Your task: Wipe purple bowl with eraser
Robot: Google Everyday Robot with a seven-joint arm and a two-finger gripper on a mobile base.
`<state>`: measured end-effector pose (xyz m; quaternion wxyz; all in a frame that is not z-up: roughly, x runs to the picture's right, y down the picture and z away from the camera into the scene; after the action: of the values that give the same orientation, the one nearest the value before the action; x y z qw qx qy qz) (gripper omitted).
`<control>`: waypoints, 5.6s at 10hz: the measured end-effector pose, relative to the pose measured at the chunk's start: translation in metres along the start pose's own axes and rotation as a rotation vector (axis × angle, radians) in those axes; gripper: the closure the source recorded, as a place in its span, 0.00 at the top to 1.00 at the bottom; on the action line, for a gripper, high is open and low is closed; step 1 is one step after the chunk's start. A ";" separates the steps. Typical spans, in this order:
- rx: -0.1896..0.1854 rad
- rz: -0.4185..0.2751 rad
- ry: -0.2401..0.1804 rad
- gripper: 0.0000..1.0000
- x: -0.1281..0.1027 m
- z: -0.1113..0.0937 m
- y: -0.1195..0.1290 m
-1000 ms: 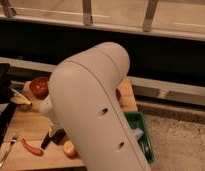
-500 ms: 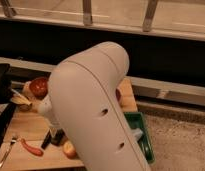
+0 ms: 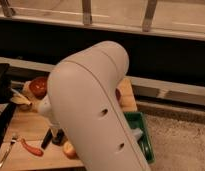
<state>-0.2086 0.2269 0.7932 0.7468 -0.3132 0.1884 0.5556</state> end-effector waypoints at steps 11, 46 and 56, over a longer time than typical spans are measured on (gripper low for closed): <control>0.000 0.005 -0.005 0.00 0.001 -0.002 0.000; -0.181 -0.108 0.103 0.43 0.022 0.015 0.022; -0.154 -0.099 0.076 0.00 0.012 0.013 0.013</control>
<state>-0.2179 0.2468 0.7917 0.7396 -0.3993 0.1575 0.5184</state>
